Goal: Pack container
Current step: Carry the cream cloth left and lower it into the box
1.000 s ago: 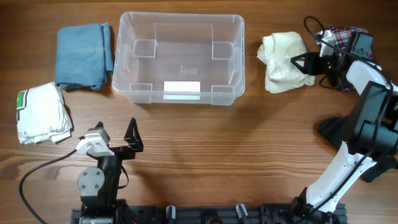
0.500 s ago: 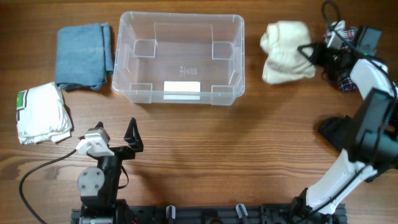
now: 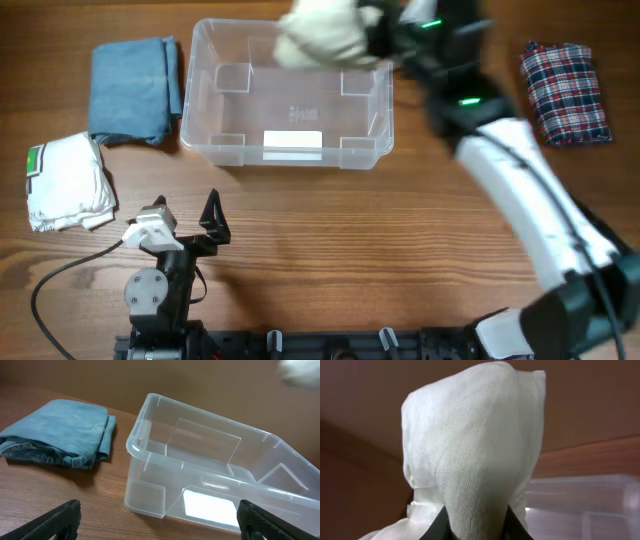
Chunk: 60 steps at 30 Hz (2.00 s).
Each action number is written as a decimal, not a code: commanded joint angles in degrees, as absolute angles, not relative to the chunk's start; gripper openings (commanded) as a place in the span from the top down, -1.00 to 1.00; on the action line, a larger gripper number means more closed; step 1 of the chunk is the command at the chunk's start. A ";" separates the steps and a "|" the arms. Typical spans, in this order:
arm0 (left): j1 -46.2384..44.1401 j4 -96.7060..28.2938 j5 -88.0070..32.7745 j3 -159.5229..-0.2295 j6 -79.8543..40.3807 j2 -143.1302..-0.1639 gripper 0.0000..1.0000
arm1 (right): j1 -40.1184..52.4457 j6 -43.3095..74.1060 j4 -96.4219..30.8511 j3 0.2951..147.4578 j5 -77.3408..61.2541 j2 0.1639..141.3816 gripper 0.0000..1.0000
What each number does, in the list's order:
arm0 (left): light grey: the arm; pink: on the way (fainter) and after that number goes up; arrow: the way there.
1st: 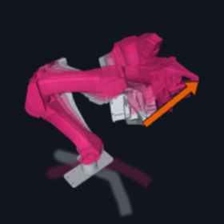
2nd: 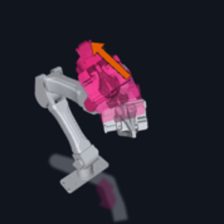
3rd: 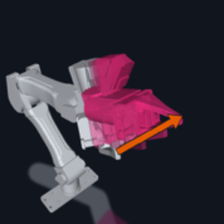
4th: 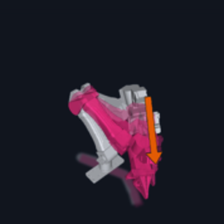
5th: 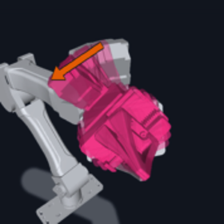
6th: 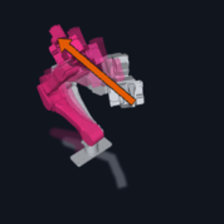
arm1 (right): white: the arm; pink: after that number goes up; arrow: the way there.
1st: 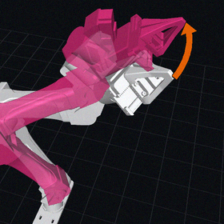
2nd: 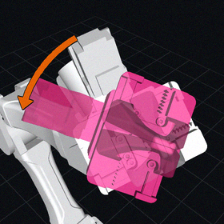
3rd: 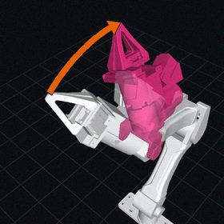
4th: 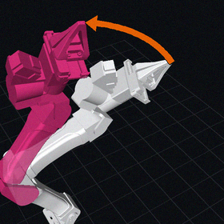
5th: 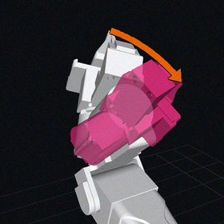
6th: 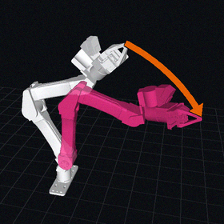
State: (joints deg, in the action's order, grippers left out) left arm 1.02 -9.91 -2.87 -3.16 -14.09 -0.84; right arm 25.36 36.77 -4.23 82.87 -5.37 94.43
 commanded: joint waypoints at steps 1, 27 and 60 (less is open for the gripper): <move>0.64 -9.98 -2.52 -2.87 -13.76 -0.38 -1.00 | 34.39 39.16 1.61 83.68 8.73 99.70 0.91; 0.64 -9.98 -2.55 -2.87 -13.76 -0.38 -1.00 | 39.05 37.36 9.78 83.66 3.09 120.66 0.66; 0.64 -9.98 -2.52 -2.87 -13.76 -0.38 -0.99 | 28.58 14.70 -36.93 106.24 -11.00 128.22 0.14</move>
State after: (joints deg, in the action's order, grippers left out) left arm 1.02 -9.91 -2.87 -3.16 -14.09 -0.84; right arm 28.51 16.08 -36.86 105.91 -10.13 124.68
